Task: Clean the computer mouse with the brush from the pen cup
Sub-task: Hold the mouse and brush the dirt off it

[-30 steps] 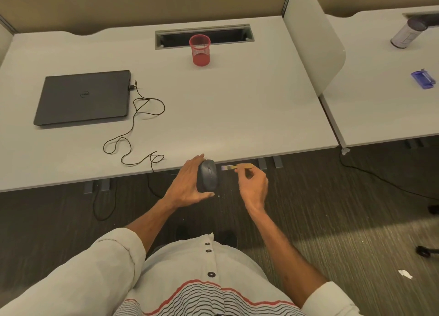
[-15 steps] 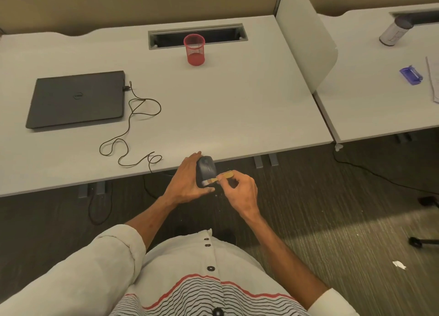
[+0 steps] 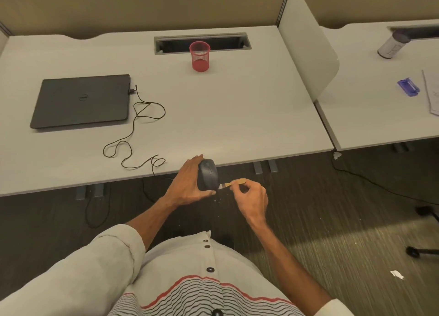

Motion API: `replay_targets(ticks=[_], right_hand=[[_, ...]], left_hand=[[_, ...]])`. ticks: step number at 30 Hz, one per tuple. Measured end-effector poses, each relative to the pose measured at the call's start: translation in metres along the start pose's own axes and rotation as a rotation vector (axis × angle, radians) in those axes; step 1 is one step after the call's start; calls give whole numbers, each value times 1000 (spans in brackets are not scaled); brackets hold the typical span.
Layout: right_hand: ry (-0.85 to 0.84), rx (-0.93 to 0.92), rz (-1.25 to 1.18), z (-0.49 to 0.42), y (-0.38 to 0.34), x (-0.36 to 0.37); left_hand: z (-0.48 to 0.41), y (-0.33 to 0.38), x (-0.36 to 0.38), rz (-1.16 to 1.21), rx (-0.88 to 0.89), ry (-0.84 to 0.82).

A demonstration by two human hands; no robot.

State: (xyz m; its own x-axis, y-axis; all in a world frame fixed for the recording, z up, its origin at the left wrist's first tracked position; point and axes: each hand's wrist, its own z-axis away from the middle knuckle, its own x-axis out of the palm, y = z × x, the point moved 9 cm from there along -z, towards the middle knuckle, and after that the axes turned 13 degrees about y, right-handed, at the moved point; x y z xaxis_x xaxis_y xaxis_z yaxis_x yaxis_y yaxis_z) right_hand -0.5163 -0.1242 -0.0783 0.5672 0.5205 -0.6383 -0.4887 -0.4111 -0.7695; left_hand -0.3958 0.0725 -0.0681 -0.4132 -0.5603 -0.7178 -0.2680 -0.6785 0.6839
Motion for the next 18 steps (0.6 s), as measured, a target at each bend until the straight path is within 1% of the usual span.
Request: replay_targets(ticks=[5, 7, 10, 13, 16, 18], right_hand=[[-106, 17, -207, 10, -18, 17], [-113, -6, -228, 10, -23, 19], [-105, -9, -147, 6, -13, 20], [-37, 0, -48, -2, 0, 10], [43, 25, -24, -8, 9, -3], [67, 24, -16, -10, 9, -6]], left_hand=[[-2, 1, -1, -25, 5, 2], [-2, 1, 1, -35, 6, -7], [-2, 0, 3, -36, 7, -13], [-3, -1, 4, -42, 5, -15], [-3, -4, 4, -45, 2, -12], [-3, -4, 5, -53, 6, -13]])
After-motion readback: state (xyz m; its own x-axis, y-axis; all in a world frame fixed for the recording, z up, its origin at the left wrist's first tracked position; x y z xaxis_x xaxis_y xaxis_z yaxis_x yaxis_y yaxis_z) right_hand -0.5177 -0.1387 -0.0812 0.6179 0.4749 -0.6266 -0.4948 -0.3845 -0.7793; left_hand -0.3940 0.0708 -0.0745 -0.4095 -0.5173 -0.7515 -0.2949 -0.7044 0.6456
